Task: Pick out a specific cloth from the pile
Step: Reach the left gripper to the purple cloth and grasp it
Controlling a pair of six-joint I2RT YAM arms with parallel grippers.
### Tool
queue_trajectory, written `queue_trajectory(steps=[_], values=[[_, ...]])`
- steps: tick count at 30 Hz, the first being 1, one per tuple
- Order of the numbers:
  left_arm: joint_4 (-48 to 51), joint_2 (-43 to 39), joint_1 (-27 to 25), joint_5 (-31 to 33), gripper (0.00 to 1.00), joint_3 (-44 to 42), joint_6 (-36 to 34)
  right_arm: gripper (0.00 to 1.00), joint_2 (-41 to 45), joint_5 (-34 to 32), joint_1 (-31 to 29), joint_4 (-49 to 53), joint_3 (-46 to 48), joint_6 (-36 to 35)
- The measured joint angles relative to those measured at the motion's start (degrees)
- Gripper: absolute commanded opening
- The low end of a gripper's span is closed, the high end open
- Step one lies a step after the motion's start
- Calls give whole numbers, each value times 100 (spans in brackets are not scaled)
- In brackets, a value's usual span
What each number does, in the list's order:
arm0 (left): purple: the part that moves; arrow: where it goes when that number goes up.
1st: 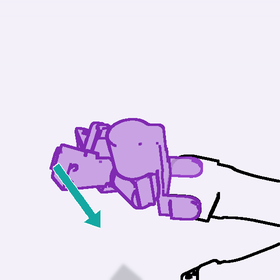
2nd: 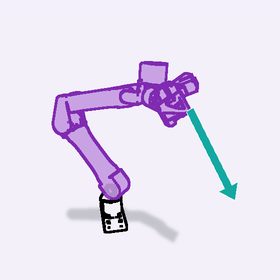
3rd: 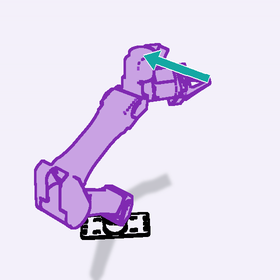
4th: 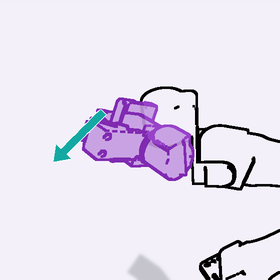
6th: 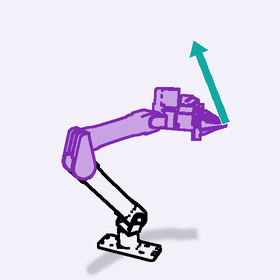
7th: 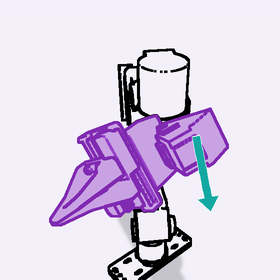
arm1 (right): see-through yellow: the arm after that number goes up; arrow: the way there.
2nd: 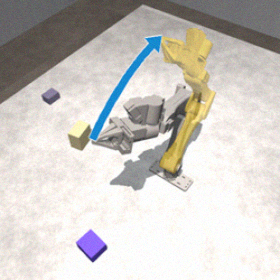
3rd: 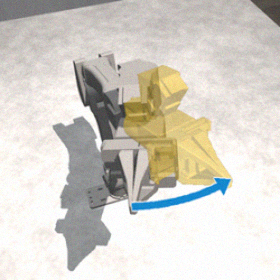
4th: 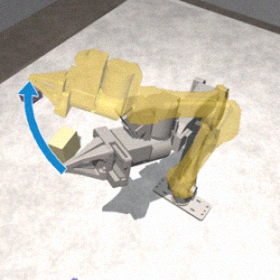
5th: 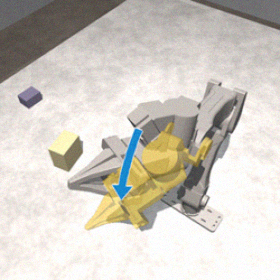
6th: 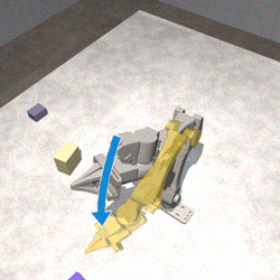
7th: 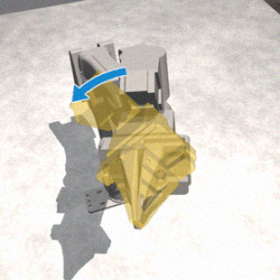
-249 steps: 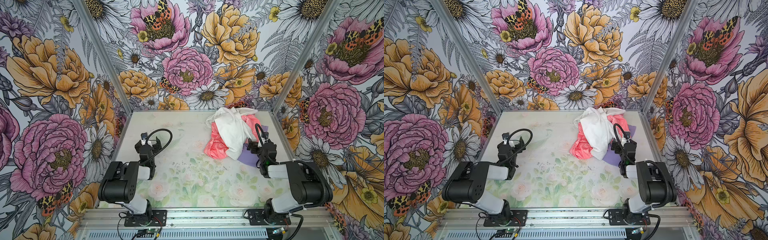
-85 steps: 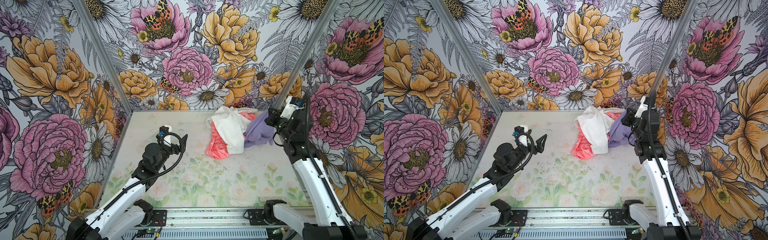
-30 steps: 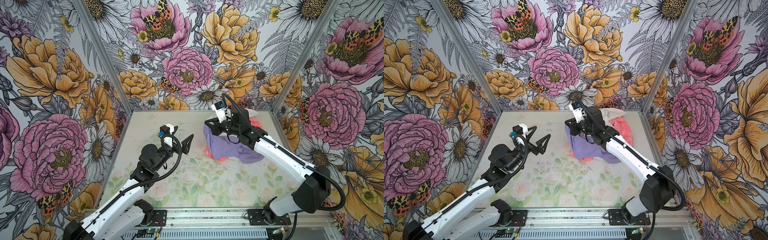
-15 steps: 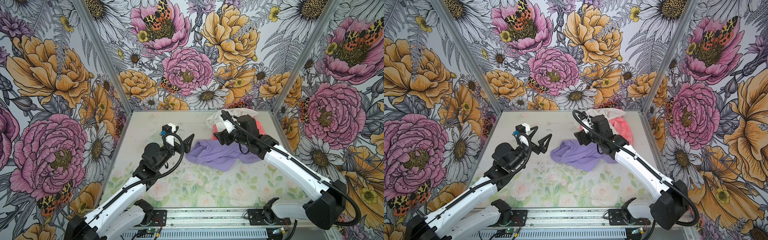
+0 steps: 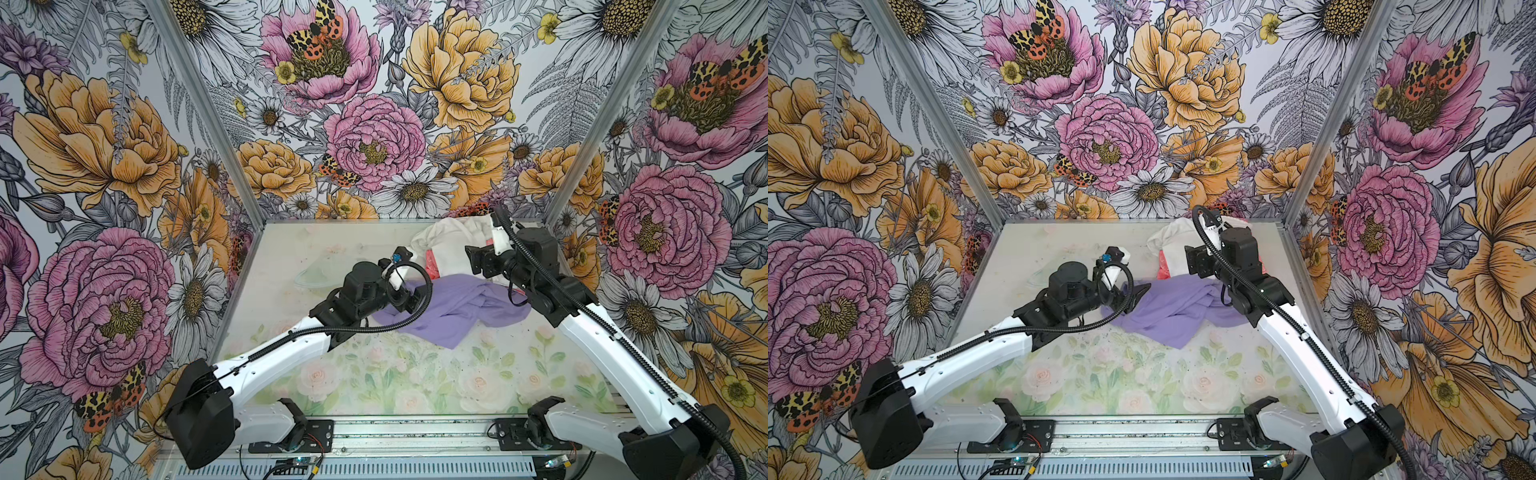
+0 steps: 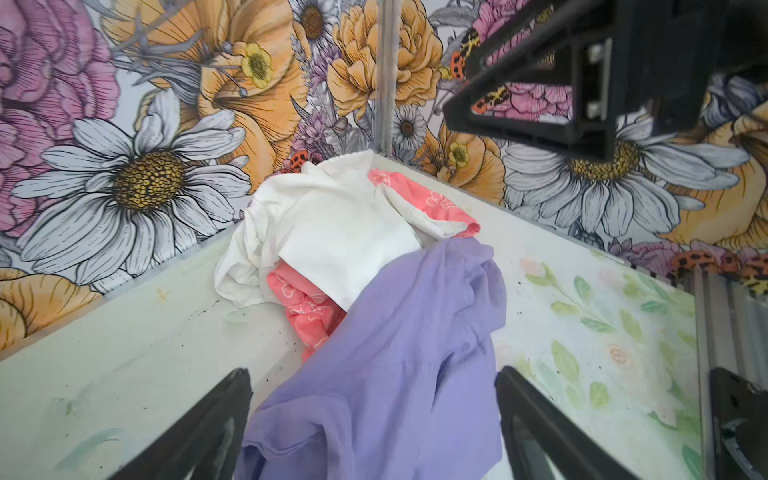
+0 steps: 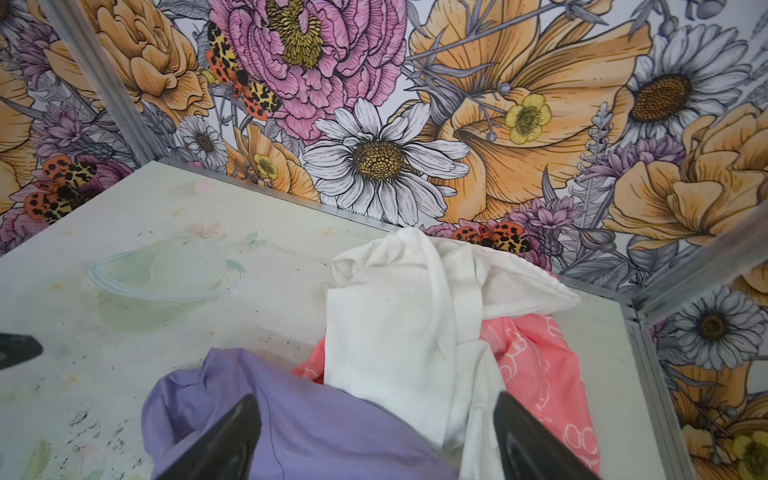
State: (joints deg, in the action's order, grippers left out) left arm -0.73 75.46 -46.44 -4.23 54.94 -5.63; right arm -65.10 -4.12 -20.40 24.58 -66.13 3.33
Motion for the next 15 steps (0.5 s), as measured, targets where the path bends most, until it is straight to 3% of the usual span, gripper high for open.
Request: queue_trajectory(steps=[7,15], values=[[898,1344,-719,385,82,863,-647,91,330,-68,592,-2,188,479],[1211,2280,-933,654,78,1283,-835,93,439,76,737,4,435,658]])
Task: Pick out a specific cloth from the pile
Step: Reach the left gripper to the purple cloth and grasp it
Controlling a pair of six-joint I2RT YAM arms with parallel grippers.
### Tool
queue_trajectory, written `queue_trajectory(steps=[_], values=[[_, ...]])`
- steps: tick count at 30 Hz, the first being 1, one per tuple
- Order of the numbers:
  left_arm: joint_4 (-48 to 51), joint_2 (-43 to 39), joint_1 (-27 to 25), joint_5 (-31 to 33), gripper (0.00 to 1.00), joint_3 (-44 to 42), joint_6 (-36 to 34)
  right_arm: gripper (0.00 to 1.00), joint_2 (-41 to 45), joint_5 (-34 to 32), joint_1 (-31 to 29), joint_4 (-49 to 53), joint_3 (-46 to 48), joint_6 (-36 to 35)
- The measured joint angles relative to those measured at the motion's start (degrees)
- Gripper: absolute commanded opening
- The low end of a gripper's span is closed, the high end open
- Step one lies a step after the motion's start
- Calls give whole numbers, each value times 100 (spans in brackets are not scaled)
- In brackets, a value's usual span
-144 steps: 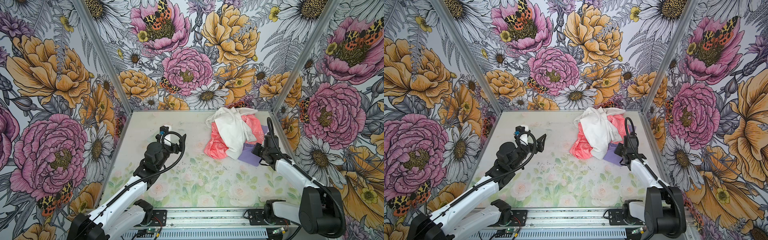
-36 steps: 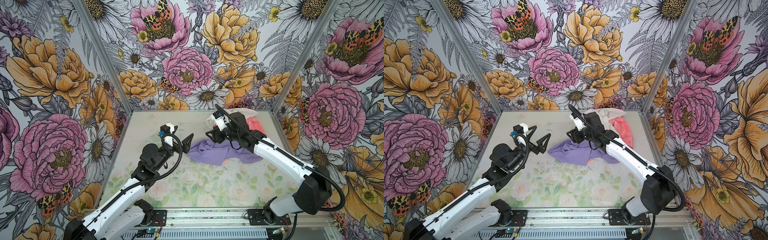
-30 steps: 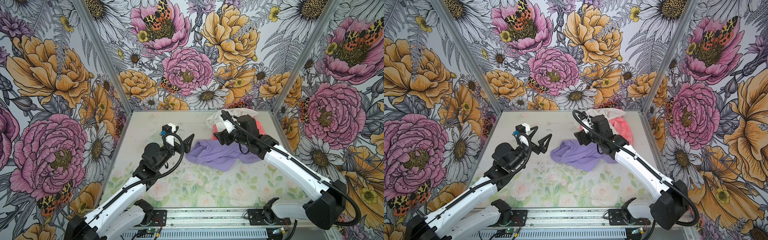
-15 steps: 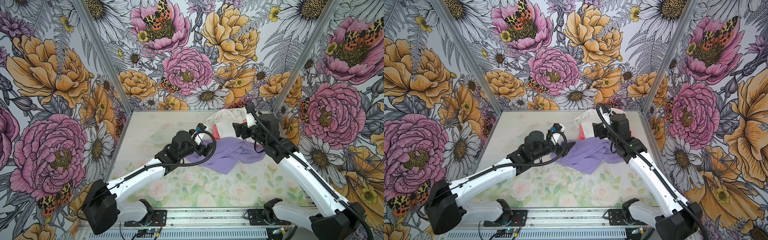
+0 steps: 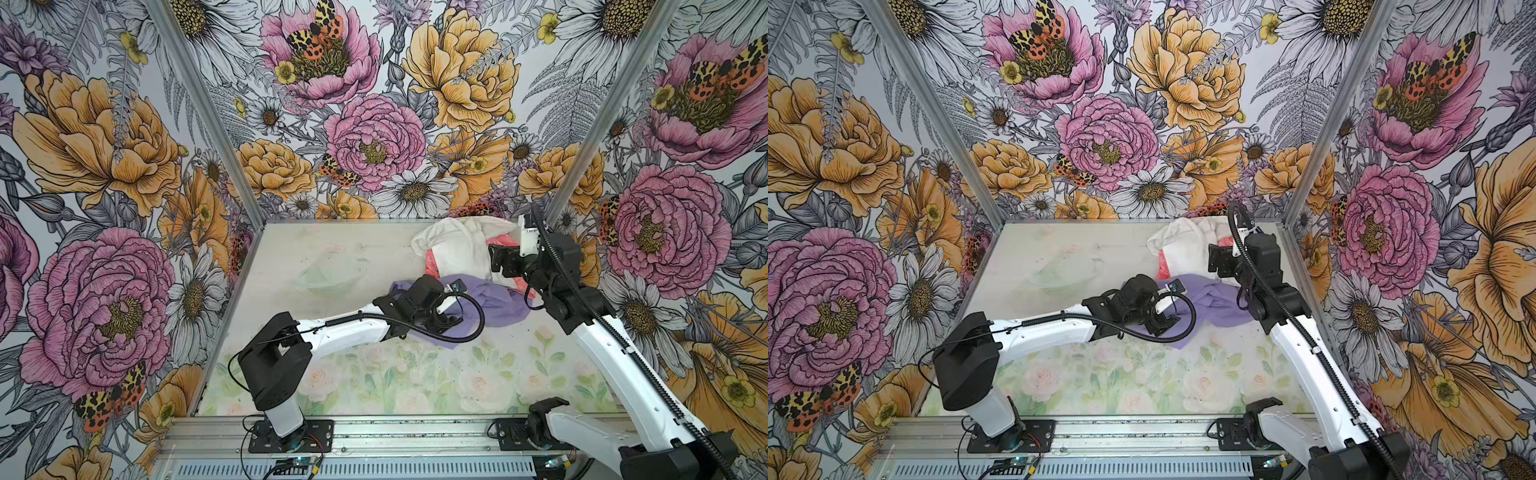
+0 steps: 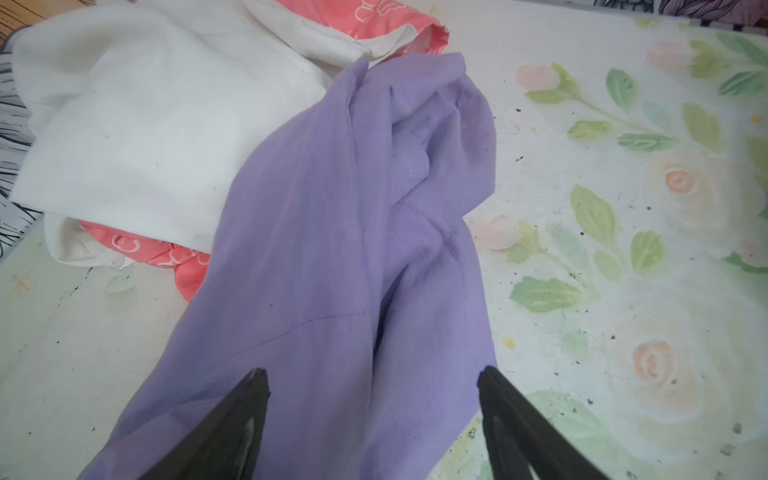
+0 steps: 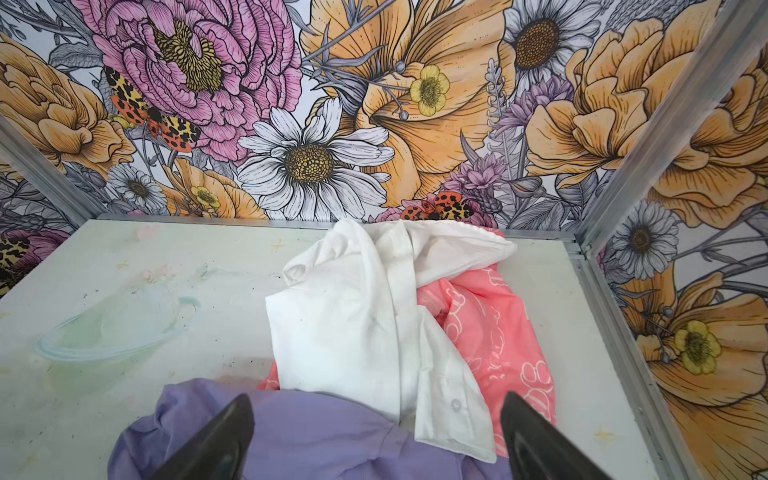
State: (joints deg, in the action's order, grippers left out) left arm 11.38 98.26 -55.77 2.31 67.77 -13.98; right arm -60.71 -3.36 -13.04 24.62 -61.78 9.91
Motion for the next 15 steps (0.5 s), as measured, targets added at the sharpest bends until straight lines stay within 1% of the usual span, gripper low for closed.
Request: queue_trajectory(steps=[5,7,9,12,15], values=[[81,337,0,26,75,184,-15,94,0,90,68,0,61,35],[107,459,0,28,74,262,-15,95,2,138,96,-2,61,42],[138,535,0,28,71,317,-15,99,2,175,114,-2,61,59],[142,695,0,28,69,426,-17,100,2,229,114,-2,61,79],[149,876,0,57,64,463,-15,99,2,284,116,-2,61,79]])
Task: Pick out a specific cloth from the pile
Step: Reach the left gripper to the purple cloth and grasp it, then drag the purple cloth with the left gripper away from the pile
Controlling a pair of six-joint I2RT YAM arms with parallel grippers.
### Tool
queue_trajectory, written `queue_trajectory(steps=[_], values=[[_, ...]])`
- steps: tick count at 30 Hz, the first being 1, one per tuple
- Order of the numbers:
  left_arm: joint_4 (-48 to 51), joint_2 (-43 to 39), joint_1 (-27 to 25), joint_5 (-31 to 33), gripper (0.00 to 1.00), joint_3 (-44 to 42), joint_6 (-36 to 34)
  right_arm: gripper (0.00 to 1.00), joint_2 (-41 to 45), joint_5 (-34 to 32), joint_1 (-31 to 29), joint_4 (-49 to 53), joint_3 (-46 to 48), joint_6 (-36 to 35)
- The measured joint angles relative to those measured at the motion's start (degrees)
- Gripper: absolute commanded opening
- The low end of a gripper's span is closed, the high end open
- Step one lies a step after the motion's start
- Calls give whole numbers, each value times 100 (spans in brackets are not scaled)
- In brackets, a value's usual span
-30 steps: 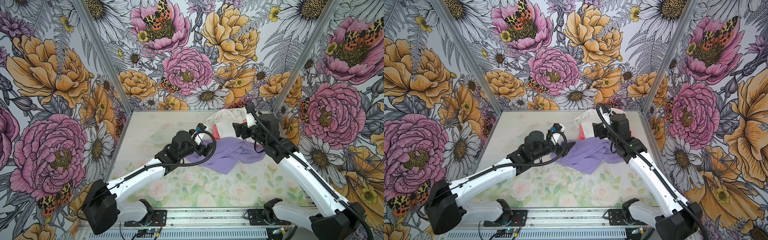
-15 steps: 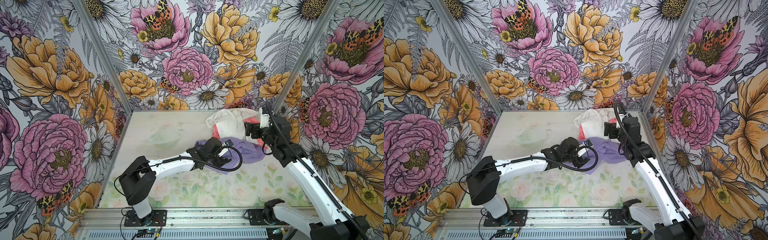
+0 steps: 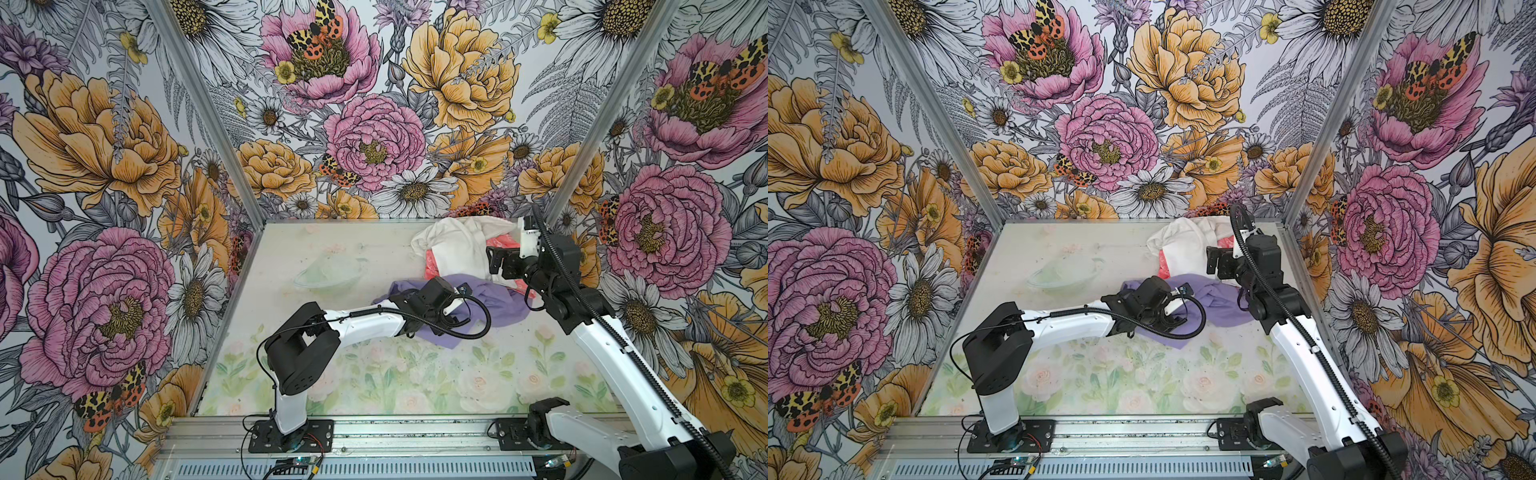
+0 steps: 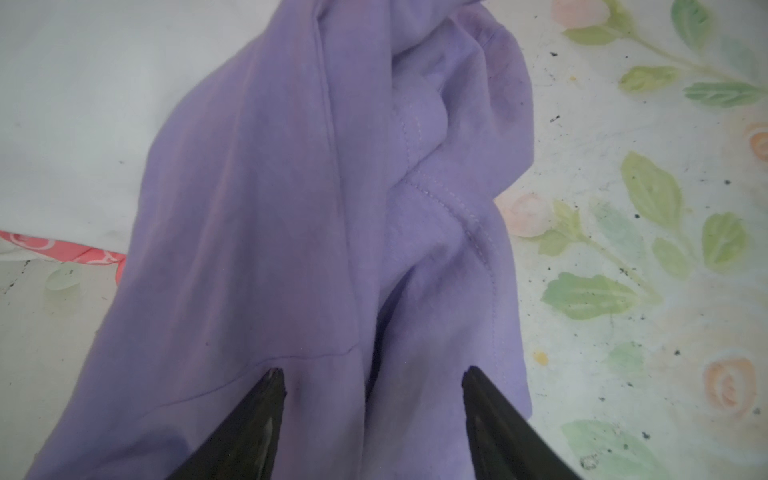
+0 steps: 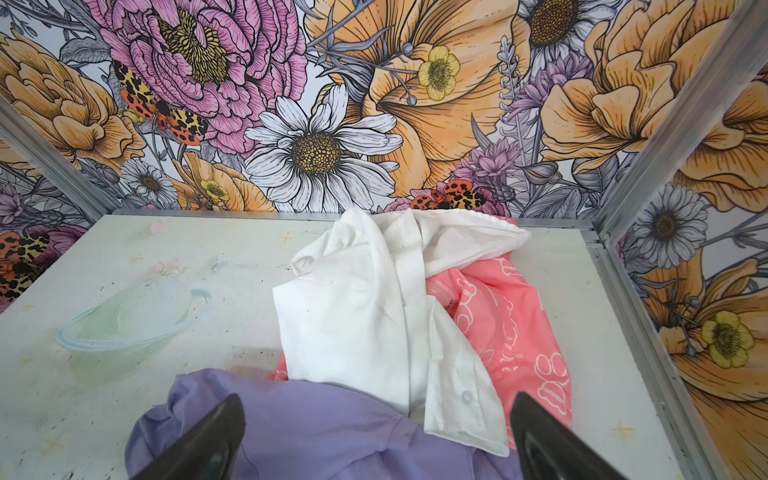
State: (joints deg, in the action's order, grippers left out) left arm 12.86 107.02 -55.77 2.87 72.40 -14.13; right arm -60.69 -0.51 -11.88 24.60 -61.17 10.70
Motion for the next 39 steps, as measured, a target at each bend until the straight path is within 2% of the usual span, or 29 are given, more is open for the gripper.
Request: queue_trajectory(steps=[3,13,19,21,26,32,39], values=[[7,138,0,120,59,4,-2,99,0,50,13,0,0,2],[-168,284,2,835,31,24,-79,100,-2,146,24,0,0,2],[-398,273,35,992,4,-81,24,99,0,188,35,0,0,0],[-481,245,50,1005,0,-149,28,99,0,188,35,0,0,2],[-605,-107,57,1014,0,-393,66,99,-2,192,35,0,0,0],[-839,-1005,188,1001,0,-612,116,99,-9,232,35,0,0,0],[-1178,-1934,385,695,0,-800,332,99,-9,232,35,0,0,0]])
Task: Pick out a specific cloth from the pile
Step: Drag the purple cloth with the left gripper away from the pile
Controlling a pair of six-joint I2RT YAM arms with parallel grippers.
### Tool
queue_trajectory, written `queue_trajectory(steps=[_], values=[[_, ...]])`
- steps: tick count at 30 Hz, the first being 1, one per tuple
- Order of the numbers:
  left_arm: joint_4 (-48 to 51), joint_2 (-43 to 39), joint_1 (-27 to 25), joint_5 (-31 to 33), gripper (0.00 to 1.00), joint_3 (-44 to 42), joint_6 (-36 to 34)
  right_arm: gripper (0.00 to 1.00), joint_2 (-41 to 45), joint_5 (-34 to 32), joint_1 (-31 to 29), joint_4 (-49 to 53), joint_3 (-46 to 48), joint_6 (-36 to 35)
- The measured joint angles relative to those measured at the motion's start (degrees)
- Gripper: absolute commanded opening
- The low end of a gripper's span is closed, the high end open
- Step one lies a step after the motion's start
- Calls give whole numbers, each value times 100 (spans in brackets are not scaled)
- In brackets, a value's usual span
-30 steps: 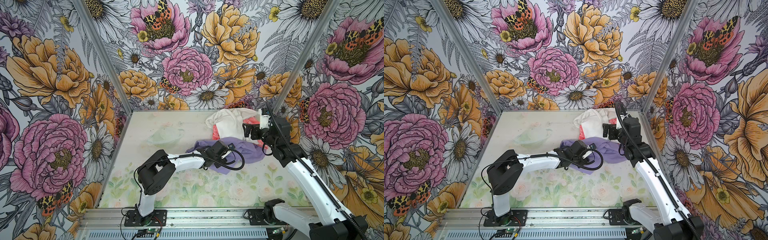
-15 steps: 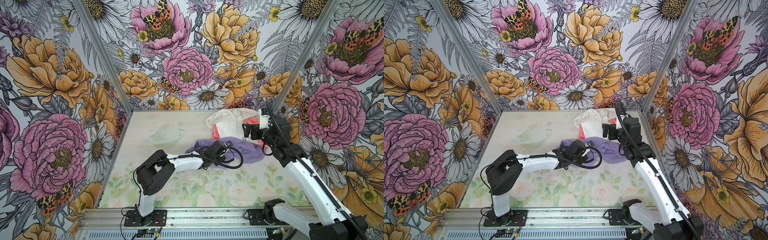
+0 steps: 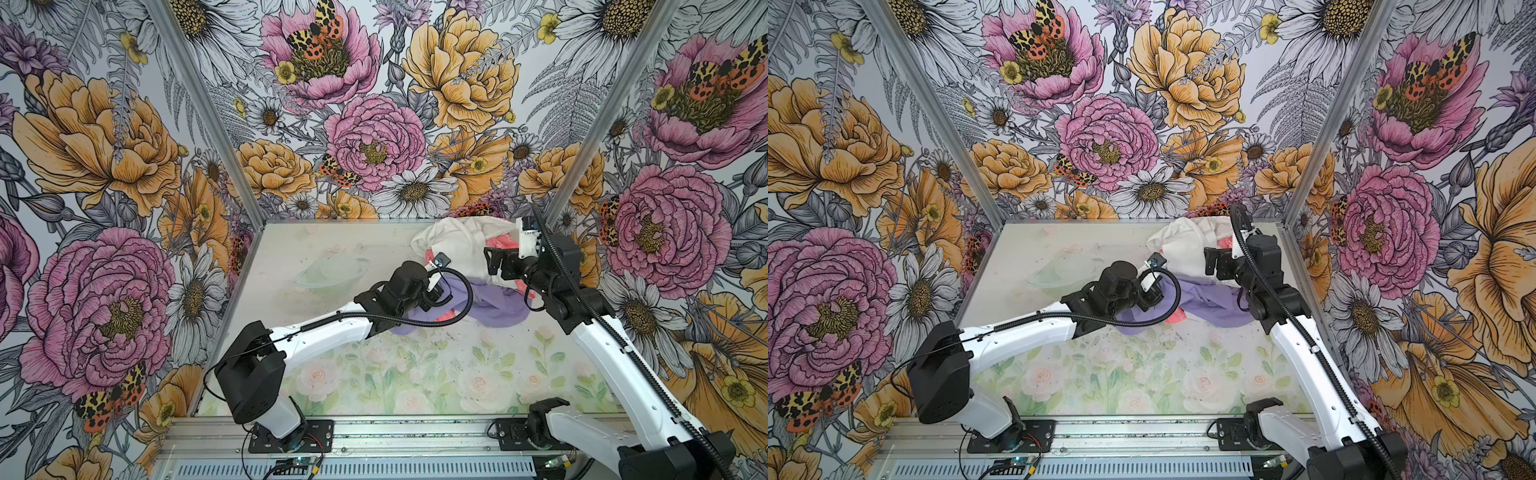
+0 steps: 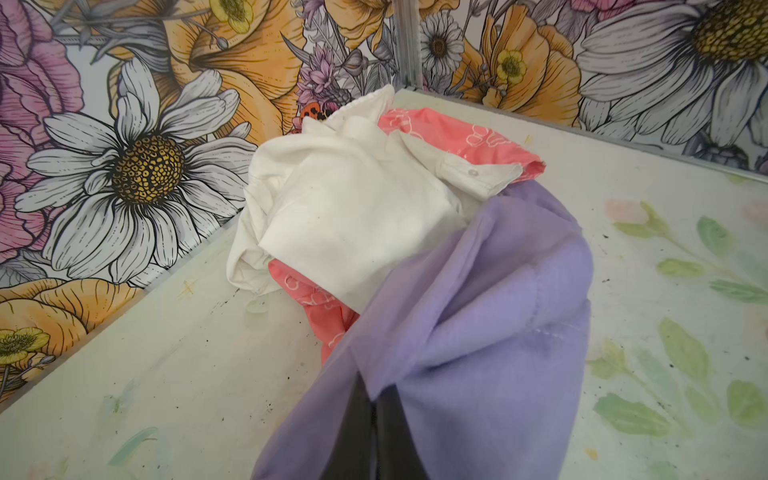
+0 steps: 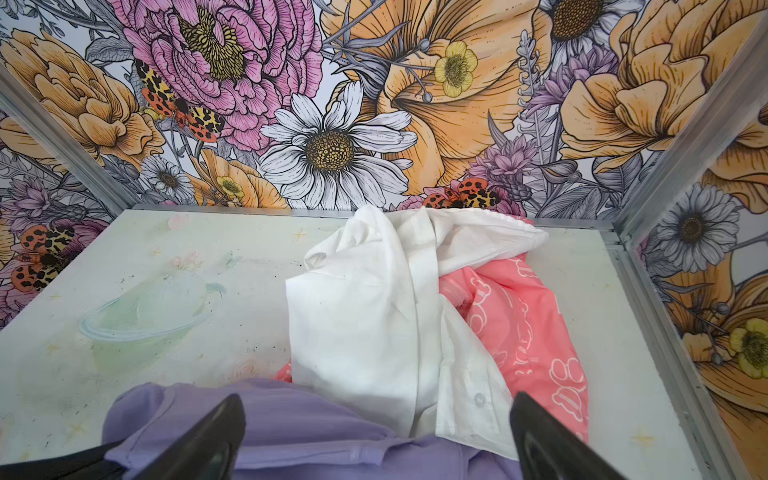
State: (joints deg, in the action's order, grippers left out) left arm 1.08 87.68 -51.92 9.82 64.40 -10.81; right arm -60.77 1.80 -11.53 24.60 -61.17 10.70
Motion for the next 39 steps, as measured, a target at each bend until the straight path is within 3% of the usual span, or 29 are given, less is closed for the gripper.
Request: queue_trajectory(steps=[9,26,39], values=[[-105,-1167,411,-267,0,-446,216,99,0,-2,37,0,0,0],[356,-3445,1799,-120,0,-686,339,99,0,4,37,-2,0,4],[1307,-3729,2754,826,0,-133,280,99,0,109,37,-2,0,42]])
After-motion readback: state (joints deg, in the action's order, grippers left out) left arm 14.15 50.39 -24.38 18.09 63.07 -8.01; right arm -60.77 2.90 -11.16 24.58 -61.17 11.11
